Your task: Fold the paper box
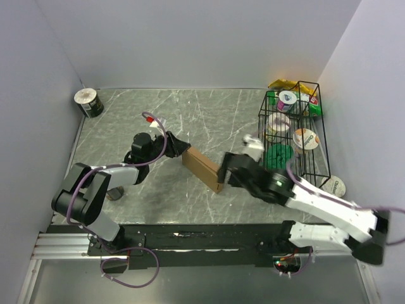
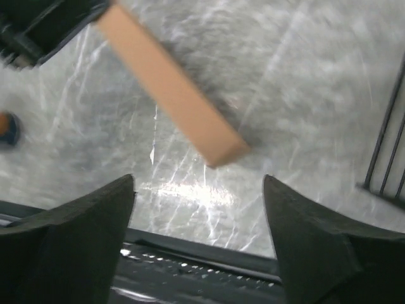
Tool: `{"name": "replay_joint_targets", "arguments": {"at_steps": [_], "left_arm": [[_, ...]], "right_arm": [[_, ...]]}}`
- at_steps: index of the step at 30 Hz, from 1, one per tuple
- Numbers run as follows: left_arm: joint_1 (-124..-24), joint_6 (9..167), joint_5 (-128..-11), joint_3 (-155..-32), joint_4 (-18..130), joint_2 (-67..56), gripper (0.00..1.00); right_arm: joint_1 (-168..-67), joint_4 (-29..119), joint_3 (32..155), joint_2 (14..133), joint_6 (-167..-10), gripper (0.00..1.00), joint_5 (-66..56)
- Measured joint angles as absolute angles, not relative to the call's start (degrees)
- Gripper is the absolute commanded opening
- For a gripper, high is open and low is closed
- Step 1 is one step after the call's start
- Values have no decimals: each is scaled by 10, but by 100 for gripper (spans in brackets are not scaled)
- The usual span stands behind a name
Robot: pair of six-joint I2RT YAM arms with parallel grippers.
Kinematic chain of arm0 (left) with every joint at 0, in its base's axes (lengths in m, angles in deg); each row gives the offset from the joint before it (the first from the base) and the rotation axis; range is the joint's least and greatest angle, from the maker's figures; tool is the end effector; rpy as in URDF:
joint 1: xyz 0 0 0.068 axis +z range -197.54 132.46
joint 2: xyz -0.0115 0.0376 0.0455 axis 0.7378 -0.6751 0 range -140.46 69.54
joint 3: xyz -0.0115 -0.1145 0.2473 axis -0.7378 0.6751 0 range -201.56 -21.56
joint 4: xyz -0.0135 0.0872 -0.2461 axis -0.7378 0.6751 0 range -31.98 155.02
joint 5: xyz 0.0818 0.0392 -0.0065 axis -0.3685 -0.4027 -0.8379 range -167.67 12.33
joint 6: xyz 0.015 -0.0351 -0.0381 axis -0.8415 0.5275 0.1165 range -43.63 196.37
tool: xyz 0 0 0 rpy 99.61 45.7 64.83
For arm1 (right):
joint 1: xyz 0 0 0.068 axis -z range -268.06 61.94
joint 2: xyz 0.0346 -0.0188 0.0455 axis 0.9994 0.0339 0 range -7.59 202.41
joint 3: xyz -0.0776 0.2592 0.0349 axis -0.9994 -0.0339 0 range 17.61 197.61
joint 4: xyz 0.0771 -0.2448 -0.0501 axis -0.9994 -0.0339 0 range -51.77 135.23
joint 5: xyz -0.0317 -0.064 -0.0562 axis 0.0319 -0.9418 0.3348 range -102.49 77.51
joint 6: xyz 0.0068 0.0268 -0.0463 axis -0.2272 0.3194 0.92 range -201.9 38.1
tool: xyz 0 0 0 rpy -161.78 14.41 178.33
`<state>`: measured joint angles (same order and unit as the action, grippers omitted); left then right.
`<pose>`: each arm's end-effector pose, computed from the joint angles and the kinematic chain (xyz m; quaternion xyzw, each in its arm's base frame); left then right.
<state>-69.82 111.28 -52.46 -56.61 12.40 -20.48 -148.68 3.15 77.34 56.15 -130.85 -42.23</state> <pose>0.2854 -0.1333 0.1939 0.0586 0.7550 -0.4484 0.4748 0.1255 0.1870 0.3173 0.0042 0.9016 0.1579 0.4028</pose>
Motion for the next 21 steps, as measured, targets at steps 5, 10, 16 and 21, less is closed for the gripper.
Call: {"name": "replay_joint_targets", "arguments": {"at_steps": [5, 10, 16, 21], "left_arm": [[-702, 1095, -533, -566, 136, -195, 38], [-705, 1084, -536, -566, 141, -191, 37], [-706, 1084, -536, -566, 141, -191, 36], [-707, 1084, -537, -564, 142, -188, 35]], "right_arm": [[-1455, 60, 631, 417, -1404, 78, -399], [-1447, 102, 583, 395, -1463, 75, -392], [-1438, 169, 537, 395, -1513, 71, -395], [-1436, 216, 504, 395, -1546, 69, -401]]}}
